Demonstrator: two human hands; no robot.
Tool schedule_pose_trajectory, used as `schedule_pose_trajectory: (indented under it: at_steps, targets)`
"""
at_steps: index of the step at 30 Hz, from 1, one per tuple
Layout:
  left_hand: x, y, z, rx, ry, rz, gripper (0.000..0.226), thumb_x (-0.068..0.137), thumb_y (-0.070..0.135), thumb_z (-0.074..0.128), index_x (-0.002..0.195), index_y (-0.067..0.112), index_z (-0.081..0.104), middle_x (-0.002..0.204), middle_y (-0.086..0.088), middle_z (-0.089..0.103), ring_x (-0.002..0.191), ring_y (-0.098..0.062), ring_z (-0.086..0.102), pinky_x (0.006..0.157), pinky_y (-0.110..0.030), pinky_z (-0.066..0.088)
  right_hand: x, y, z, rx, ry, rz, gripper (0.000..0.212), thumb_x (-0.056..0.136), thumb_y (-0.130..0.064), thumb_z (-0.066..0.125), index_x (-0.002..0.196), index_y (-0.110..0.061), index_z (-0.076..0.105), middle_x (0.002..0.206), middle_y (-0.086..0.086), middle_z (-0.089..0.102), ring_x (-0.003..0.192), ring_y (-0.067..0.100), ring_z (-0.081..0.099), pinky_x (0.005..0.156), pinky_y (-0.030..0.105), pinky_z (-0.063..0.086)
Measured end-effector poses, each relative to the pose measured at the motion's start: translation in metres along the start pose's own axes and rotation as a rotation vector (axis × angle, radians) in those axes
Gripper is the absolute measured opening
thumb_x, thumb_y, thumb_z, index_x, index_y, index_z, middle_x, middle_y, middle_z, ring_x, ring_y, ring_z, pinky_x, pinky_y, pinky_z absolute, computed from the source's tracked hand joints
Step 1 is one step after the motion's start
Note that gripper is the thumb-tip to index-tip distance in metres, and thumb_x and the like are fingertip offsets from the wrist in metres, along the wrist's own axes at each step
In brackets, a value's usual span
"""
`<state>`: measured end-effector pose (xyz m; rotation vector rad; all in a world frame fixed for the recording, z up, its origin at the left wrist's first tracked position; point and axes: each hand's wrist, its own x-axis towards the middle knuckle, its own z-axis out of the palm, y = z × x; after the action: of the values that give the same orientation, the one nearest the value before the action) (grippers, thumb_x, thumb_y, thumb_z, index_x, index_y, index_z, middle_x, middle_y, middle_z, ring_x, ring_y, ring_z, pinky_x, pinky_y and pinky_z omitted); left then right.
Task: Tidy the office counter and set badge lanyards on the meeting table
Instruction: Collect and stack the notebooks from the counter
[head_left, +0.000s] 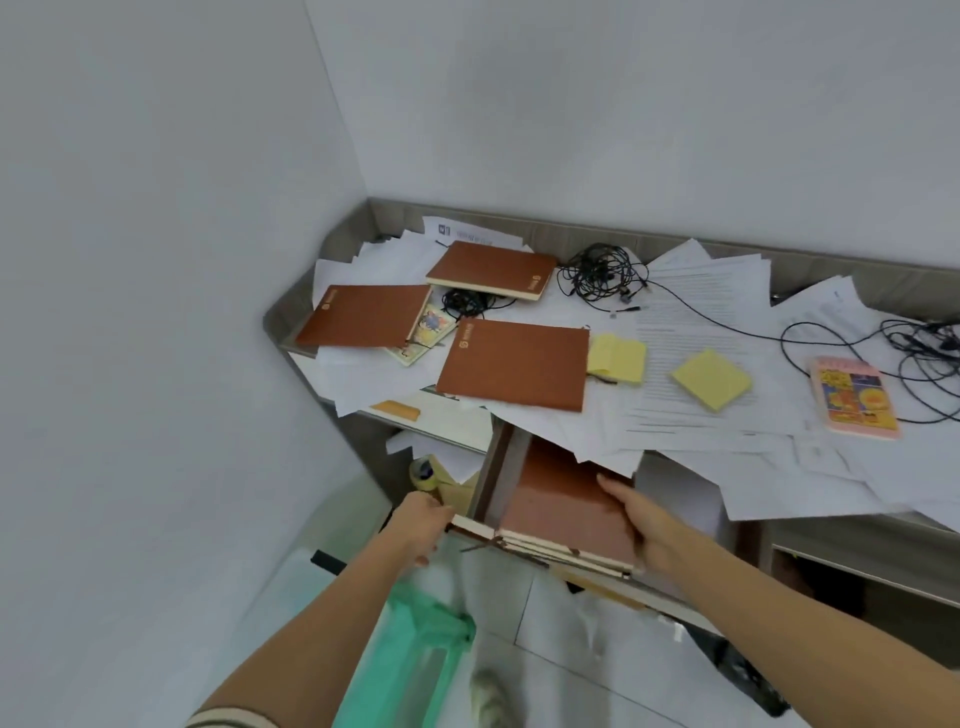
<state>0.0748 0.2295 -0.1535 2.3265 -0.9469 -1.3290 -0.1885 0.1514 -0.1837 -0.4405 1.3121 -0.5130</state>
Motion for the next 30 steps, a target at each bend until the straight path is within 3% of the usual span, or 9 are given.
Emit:
schedule_pose_trajectory:
  at_steps: [5,9,12,14,15,19,23,25,30]
  targets:
    - [0.028,-0.004,-0.007,0.02,-0.271,-0.044,0.028,0.098,0.024,0.052,0.118,0.005,0.053,0.103,-0.014,0.067,0.084,-0.025,0.07,0.071,-0.034,0.059,0.045,-0.003,0.024,0.115,0.143,-0.145,0.039,0.085,-0.022,0.074,0.12,-0.012,0.062,0.104,0.009,0.072,0.083,0.026,0.067,0.06,0.034,0.057]
    - [0.051,-0.006,-0.005,-0.145,-0.347,-0.046,0.029,0.092,0.004,0.06,0.119,0.0,0.051,0.09,-0.02,0.068,0.066,-0.023,0.067,0.067,-0.033,0.058,0.073,0.0,0.044,0.002,0.151,-0.141,0.05,0.082,-0.026,0.078,0.126,-0.014,0.059,0.119,0.009,0.068,0.102,0.026,0.065,0.086,0.042,0.055]
    - [0.063,-0.008,-0.004,-0.129,-0.365,-0.051,0.047,0.09,-0.003,0.061,0.132,-0.01,0.044,0.088,-0.023,0.067,0.062,-0.023,0.067,0.062,-0.032,0.06,0.082,0.003,0.05,-0.446,0.274,-0.144,0.039,0.089,-0.037,0.067,0.123,-0.018,0.06,0.12,0.006,0.064,0.104,0.026,0.061,0.089,0.043,0.054]
    - [0.066,-0.008,-0.006,-0.137,-0.389,-0.058,0.049,0.09,-0.004,0.061,0.134,-0.01,0.042,0.084,-0.021,0.067,0.06,-0.022,0.067,0.061,-0.031,0.06,0.085,0.005,0.05,-0.779,0.388,-0.164,0.045,0.091,-0.044,0.061,0.128,-0.02,0.058,0.127,0.005,0.059,0.116,0.031,0.056,0.097,0.043,0.049]
    - [0.067,-0.006,-0.007,-0.139,-0.4,-0.058,0.049,0.09,-0.004,0.061,0.135,-0.01,0.042,0.081,-0.02,0.066,0.059,-0.021,0.066,0.06,-0.031,0.06,0.086,0.006,0.052,-0.835,0.412,-0.173,0.05,0.089,-0.045,0.061,0.132,-0.019,0.054,0.131,0.007,0.056,0.119,0.032,0.054,0.098,0.042,0.048]
    - [0.074,-0.005,-0.011,-0.083,-0.438,-0.026,0.048,0.09,-0.004,0.06,0.134,-0.012,0.042,0.074,-0.018,0.066,0.055,-0.02,0.065,0.056,-0.029,0.059,0.089,0.006,0.06,-0.998,0.417,-0.138,0.053,0.092,-0.05,0.051,0.132,-0.015,0.049,0.13,0.013,0.055,0.115,0.033,0.055,0.09,0.039,0.051]
    - [0.073,-0.005,-0.017,0.072,-0.477,0.039,0.036,0.093,0.006,0.061,0.124,-0.011,0.051,0.074,-0.014,0.065,0.056,-0.019,0.064,0.06,-0.03,0.059,0.074,0.001,0.063,-1.349,0.296,-0.1,0.041,0.097,-0.049,0.042,0.129,-0.026,0.054,0.13,0.005,0.054,0.118,0.028,0.054,0.094,0.035,0.048]
    - [0.073,0.001,-0.025,0.181,-0.466,0.097,0.03,0.095,0.014,0.059,0.117,-0.005,0.058,0.077,-0.012,0.066,0.059,-0.018,0.064,0.06,-0.028,0.056,0.063,0.006,0.066,-1.506,0.322,-0.121,0.042,0.097,-0.047,0.043,0.125,-0.018,0.056,0.125,0.007,0.056,0.113,0.026,0.056,0.091,0.032,0.047]
    - [0.085,0.039,-0.059,0.203,-0.227,0.252,0.016,0.093,0.02,0.056,0.103,0.009,0.062,0.09,-0.013,0.071,0.069,-0.021,0.066,0.067,-0.032,0.055,0.031,0.006,0.083,-1.583,0.303,-0.321,0.035,0.092,-0.05,0.051,0.095,-0.016,0.055,0.103,0.005,0.062,0.102,0.026,0.062,0.076,0.03,0.045]
